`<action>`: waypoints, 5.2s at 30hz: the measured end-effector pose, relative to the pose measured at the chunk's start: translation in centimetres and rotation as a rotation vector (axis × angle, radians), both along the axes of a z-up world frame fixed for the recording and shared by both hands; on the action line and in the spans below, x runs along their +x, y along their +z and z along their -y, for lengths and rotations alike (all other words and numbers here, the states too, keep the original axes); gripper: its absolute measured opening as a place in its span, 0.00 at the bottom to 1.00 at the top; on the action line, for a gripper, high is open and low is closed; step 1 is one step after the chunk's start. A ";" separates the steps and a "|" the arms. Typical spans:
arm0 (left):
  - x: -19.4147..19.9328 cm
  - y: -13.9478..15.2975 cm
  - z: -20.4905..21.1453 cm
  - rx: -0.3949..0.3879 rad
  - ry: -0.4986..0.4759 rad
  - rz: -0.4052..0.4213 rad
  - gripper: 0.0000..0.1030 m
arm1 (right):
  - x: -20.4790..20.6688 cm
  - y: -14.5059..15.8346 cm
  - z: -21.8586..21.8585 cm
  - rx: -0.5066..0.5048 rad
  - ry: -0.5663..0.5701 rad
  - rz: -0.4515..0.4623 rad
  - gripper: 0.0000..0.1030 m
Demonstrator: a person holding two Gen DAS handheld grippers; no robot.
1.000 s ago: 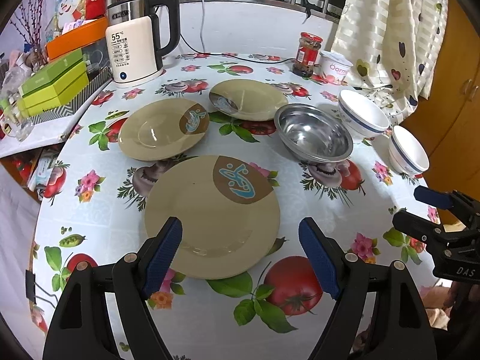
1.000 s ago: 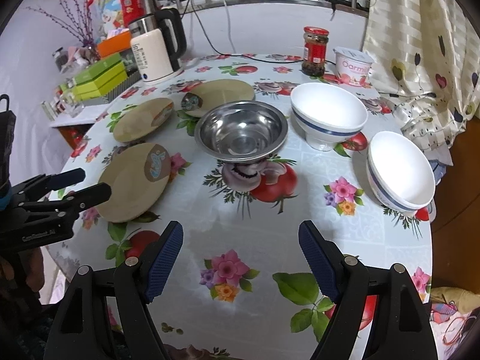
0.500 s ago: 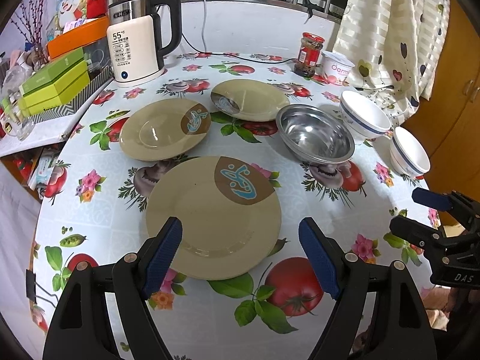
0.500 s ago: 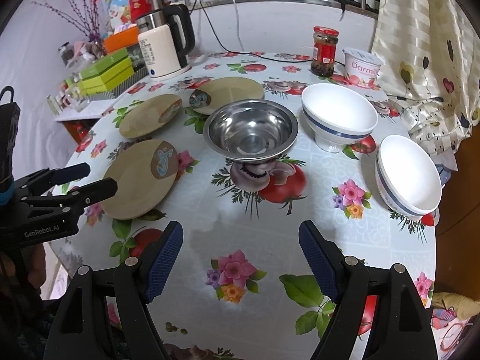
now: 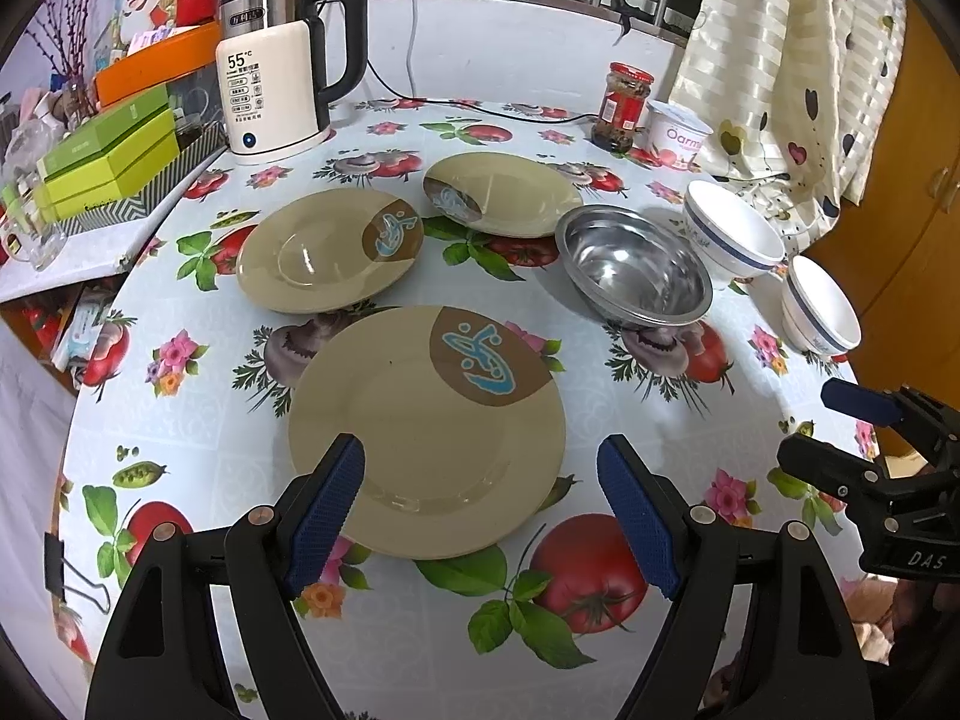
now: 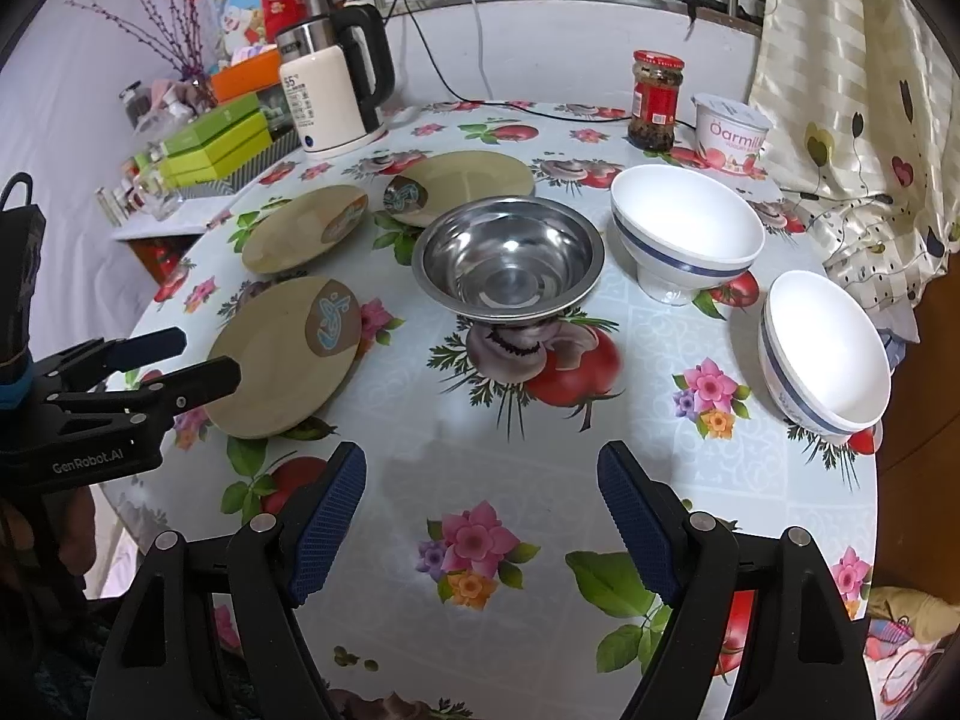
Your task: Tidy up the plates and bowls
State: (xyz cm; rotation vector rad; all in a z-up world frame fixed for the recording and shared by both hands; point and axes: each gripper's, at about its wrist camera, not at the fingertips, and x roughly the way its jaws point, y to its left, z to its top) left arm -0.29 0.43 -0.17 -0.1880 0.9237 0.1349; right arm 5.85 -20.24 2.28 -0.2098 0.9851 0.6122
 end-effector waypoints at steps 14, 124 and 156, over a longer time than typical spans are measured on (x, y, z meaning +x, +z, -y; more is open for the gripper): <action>0.3 0.0 -0.3 -0.011 0.006 -0.006 0.77 | 0.3 -0.1 -0.3 0.003 0.005 -0.006 0.78; 2.9 -0.8 -10.6 -0.062 0.204 0.031 0.77 | 5.3 0.6 -14.7 0.009 0.282 0.064 0.78; 5.6 -2.3 -16.0 -0.131 0.252 0.041 0.77 | 9.2 -1.6 -20.9 0.009 0.280 -0.008 0.78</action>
